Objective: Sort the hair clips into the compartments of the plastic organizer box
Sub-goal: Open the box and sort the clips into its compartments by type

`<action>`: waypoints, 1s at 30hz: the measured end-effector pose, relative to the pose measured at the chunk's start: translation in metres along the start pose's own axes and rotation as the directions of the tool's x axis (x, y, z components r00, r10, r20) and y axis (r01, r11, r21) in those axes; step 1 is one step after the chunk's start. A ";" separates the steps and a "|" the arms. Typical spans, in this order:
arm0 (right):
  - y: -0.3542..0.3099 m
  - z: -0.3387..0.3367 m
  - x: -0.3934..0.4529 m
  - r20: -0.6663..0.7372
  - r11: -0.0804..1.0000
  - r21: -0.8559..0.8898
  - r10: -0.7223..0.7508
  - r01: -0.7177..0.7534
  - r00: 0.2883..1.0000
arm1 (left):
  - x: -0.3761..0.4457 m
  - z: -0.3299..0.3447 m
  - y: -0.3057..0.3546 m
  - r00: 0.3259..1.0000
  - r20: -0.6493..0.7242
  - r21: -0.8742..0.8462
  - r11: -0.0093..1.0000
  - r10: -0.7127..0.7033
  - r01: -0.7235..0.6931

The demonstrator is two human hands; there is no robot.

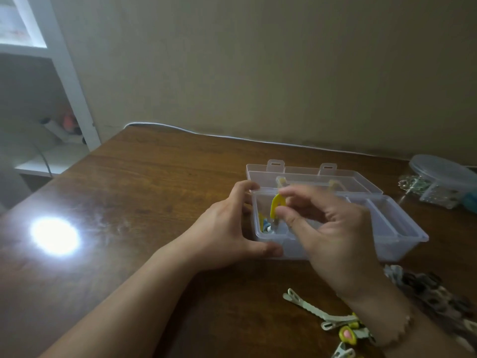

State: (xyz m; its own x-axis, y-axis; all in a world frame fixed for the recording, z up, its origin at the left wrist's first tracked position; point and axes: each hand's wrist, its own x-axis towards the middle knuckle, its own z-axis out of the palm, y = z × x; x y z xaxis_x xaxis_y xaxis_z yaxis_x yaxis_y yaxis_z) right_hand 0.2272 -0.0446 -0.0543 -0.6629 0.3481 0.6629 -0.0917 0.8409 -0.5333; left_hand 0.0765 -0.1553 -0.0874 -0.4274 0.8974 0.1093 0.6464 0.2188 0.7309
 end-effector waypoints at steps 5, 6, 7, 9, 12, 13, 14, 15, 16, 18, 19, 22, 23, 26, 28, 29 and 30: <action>0.004 -0.004 -0.003 0.178 0.968 -0.250 0.025 0.021 0.984 | 0.000 0.001 0.000 1.000 0.008 0.011 1.000 0.005 -0.005; 0.003 -0.007 -0.003 0.200 0.961 -0.269 -0.006 0.061 0.980 | 0.000 0.001 0.001 1.000 0.009 0.014 1.000 0.006 -0.006; 0.001 -0.013 -0.003 0.218 0.959 -0.264 -0.042 0.100 0.975 | 0.000 0.000 0.001 1.000 0.006 0.016 1.000 0.007 -0.007; -0.005 -0.028 -0.006 0.282 0.964 -0.223 -0.078 0.144 0.956 | 0.000 -0.001 0.002 1.000 0.000 0.018 1.000 0.005 -0.005; -0.017 -0.042 -0.011 0.541 0.920 -0.323 -0.014 0.223 0.841 | -0.001 -0.001 0.003 1.000 -0.010 0.017 1.000 0.000 0.001; -0.019 -0.041 -0.012 0.645 0.895 -0.370 0.055 0.249 0.762 | -0.001 0.000 0.003 1.000 -0.013 0.017 1.000 -0.001 0.001; -0.019 -0.040 -0.013 0.724 0.884 -0.401 0.143 0.243 0.675 | -0.001 0.000 0.003 1.000 -0.015 0.018 1.000 -0.001 0.001; -0.020 -0.039 -0.014 0.786 0.879 -0.410 0.205 0.244 0.584 | -0.001 0.000 0.003 1.000 -0.015 0.020 1.000 0.000 0.001; -0.020 -0.037 -0.014 0.825 0.884 -0.394 0.220 0.251 0.521 | 0.000 0.001 0.003 1.000 -0.014 0.023 1.000 -0.001 0.001; -0.015 -0.034 -0.015 0.845 0.914 -0.311 0.140 0.261 0.515 | 0.000 0.001 0.003 1.000 -0.015 0.027 1.000 -0.004 0.004; -0.012 -0.035 -0.017 0.841 0.928 -0.279 0.112 0.248 0.529 | 0.000 0.001 0.003 1.000 -0.016 0.027 1.000 -0.004 0.005; -0.009 -0.042 -0.015 0.769 0.979 -0.119 -0.014 0.164 0.639 | -0.001 0.001 0.002 1.000 -0.017 0.026 1.000 -0.001 0.001; -0.011 -0.046 -0.013 0.688 0.992 -0.054 -0.048 0.118 0.724 | 0.000 0.001 0.002 1.000 -0.015 0.025 1.000 0.003 -0.003; -0.011 -0.047 -0.009 0.205 0.995 0.053 -0.095 0.086 0.974 | 0.000 0.000 0.001 1.000 -0.010 0.017 1.000 0.004 -0.004; -0.009 -0.036 -0.006 -0.039 0.995 -0.068 -0.069 0.066 0.997 | 0.000 -0.001 0.002 1.000 -0.001 0.011 1.000 0.001 -0.001; -0.005 -0.028 -0.005 -0.079 0.992 -0.123 -0.045 0.035 0.996 | 0.000 -0.001 0.002 1.000 0.003 0.011 1.000 0.002 -0.002; -0.002 -0.021 -0.005 -0.072 0.987 -0.158 -0.018 0.006 0.997 | -0.001 -0.001 0.002 1.000 0.006 0.013 1.000 0.004 -0.005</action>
State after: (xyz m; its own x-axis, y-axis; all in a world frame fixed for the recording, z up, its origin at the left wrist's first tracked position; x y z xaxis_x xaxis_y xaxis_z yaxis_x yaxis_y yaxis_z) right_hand 0.2461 -0.0394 -0.0455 -0.6061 0.3619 0.7083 0.0225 0.8980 -0.4395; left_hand 0.0775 -0.1556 -0.0858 -0.4205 0.9008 0.1082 0.6563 0.2196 0.7218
